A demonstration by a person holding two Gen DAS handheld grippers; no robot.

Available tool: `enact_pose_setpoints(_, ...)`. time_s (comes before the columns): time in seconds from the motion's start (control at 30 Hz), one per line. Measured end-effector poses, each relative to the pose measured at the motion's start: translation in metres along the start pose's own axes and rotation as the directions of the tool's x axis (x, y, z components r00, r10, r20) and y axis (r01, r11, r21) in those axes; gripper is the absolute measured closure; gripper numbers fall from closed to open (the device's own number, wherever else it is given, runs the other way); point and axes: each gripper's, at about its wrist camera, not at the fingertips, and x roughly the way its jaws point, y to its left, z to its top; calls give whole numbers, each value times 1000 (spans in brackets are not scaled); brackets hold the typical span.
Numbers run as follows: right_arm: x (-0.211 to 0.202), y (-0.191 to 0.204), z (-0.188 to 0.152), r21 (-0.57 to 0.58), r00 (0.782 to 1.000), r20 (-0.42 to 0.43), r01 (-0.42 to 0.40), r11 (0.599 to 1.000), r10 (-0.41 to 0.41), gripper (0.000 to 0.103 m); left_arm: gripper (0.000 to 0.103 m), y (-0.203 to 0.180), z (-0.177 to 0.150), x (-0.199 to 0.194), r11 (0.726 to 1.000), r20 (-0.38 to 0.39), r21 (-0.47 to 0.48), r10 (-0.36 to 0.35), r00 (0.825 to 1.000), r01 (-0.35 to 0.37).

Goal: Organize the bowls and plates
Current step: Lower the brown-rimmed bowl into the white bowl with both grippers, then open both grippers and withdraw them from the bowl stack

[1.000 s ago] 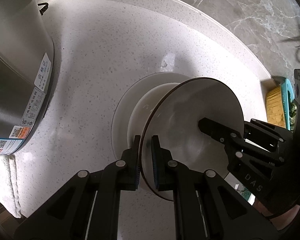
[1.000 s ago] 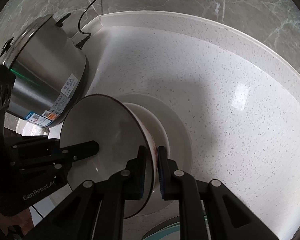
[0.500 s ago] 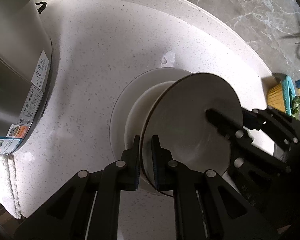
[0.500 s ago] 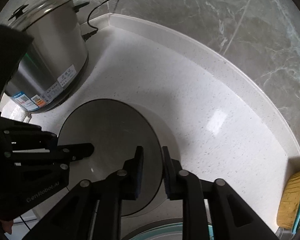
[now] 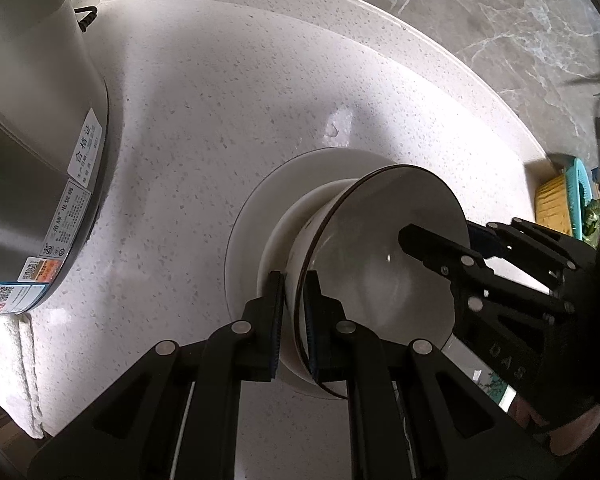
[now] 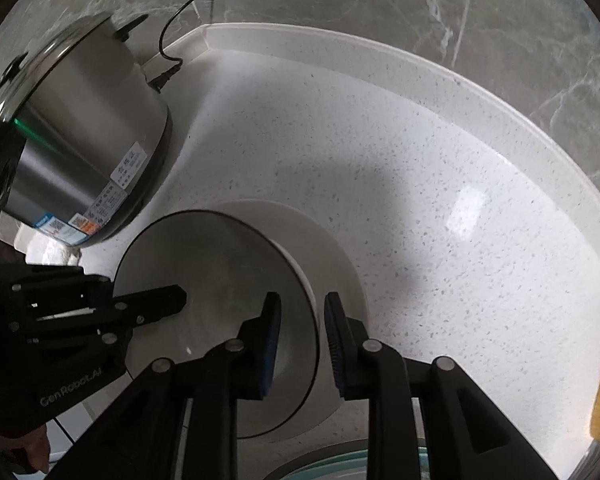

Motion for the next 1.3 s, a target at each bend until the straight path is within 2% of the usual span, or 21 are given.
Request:
enact_pose_setpoints(0.2, 5, -7, 10, 20, 999, -9, -31, 999, 31, 75, 93, 5, -2, -1, 1000, 1, -18, -15, 1000, 15)
enact_pose_setpoints(0.37, 8, -7, 9, 9, 1000, -14, -20, 1000, 20, 72, 92, 8, -3, -2, 1000, 5, -24, -12, 1000, 13)
enact_pose_setpoints(0.43, 9, -7, 9, 4, 1000, -20, -19, 1000, 19, 72, 88, 6, -4, -4, 1000, 11, -15, -7, 1000, 7)
enact_pose_setpoints(0.53, 11, -5, 10, -5, 999, -28, -23, 1000, 23, 72, 73, 2, -5, -5, 1000, 14, -11, -20, 1000, 20)
enact_pose_setpoints(0.57, 12, -4, 10, -9, 999, -30, -24, 1000, 23, 72, 61, 0, -5, -5, 1000, 15, -7, -28, 999, 28)
enact_pose_setpoints(0.6, 12, -3, 10, -13, 999, -33, -25, 1000, 25, 71, 57, -2, -5, -6, 999, 18, 0, -37, 999, 37)
enact_pose_setpoints(0.73, 13, -4, 10, -12, 999, -37, -36, 999, 35, 72, 55, -4, -5, -7, 999, 21, 1, -37, 999, 37)
enact_pose_setpoints(0.9, 8, -5, 12, -3, 998, -33, -57, 998, 57, 73, 45, -5, -6, -9, 996, 17, -21, -84, 996, 85)
enact_pose_setpoints(1.03, 8, -6, 11, 8, 996, -40, -80, 997, 81, 78, 42, -7, -3, -9, 995, 7, -22, -93, 996, 94)
enact_pose_setpoints(1.17, 9, -10, 10, 43, 992, -56, -115, 992, 117, 81, 23, 3, 0, -12, 981, 12, -79, -176, 984, 176)
enact_pose_setpoints(1.3, 10, -15, 9, 85, 985, -64, -152, 985, 158, 81, 13, 2, 6, -17, 979, 19, -87, -184, 983, 185)
